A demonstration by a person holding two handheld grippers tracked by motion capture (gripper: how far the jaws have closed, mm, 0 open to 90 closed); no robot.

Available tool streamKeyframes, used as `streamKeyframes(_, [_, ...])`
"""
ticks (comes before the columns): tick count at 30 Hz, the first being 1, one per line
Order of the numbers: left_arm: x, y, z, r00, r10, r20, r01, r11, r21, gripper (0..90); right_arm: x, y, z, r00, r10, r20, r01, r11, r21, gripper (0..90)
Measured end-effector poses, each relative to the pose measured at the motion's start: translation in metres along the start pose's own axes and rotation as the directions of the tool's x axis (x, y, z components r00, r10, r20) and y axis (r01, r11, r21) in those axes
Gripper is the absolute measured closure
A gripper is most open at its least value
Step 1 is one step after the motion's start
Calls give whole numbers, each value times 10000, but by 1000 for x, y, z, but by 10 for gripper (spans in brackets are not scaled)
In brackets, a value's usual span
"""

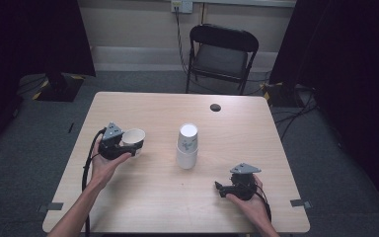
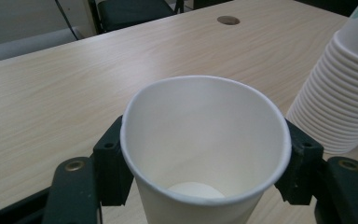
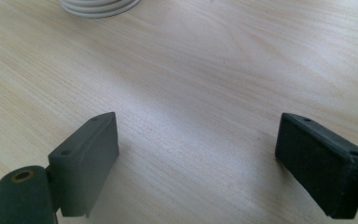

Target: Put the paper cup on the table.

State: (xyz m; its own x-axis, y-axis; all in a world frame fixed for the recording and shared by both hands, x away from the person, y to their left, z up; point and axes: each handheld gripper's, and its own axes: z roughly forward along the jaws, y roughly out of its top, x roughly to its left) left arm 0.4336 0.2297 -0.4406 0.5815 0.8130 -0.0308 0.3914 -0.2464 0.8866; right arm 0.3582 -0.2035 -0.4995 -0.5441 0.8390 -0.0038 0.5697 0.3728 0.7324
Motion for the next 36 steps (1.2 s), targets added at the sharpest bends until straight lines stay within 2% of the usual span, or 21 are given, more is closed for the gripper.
streamKeyframes(3, [5,-3,4,9999,-47,-117,50,9998,208,338,0,0,0,10000,5,-1,-5,10000,3,130])
streamKeyframes(7, [10,-8,8,10000,-47,9,47,9990,451,334,0,0,0,10000,0,0,0,10000,0,130])
streamKeyframes(8, [10,-9,9,10000,-13,-80,18,9985,549,334,0,0,0,10000,0,3,0,10000,1,130])
streamKeyframes(9, [11,-10,10,10000,13,-88,-8,9986,537,333,0,0,0,10000,1,1,-1,10000,0,130])
streamKeyframes(10, [12,-11,10,9998,-167,-70,170,9986,491,332,0,0,0,10000,4,1,-4,10000,3,130])
streamKeyframes(12, [13,-14,11,9998,-116,-176,126,9983,568,331,0,0,0,10000,2,5,-2,10000,2,130])
streamKeyframes(17, [16,-21,11,9992,-333,-205,343,9981,507,324,0,0,0,10000,23,10,-23,10000,5,130])
streamKeyframes(20, [16,-22,10,9997,-105,-241,119,9983,576,309,0,1,1,10000,11,13,-11,10000,-6,130])
streamKeyframes(22, [16,-22,9,9997,-125,-208,138,9976,674,296,0,1,1,10000,11,13,-11,10000,-5,130])
streamKeyframes(24, [15,-22,7,9998,76,-207,-59,9966,820,292,0,1,1,10000,10,16,-10,10000,-5,130])
streamKeyframes(33, [14,-28,0,9999,-50,-101,60,9948,1021,265,0,1,1,10000,19,24,-19,10000,-3,130])
streamKeyframes(35, [14,-30,0,9999,-106,85,96,9943,1063,244,0,1,1,10000,15,30,-15,10000,-5,130])
streamKeyframes(36, [14,-30,1,9999,16,122,-29,9938,1113,218,0,1,1,10000,16,28,-16,10000,-2,130])
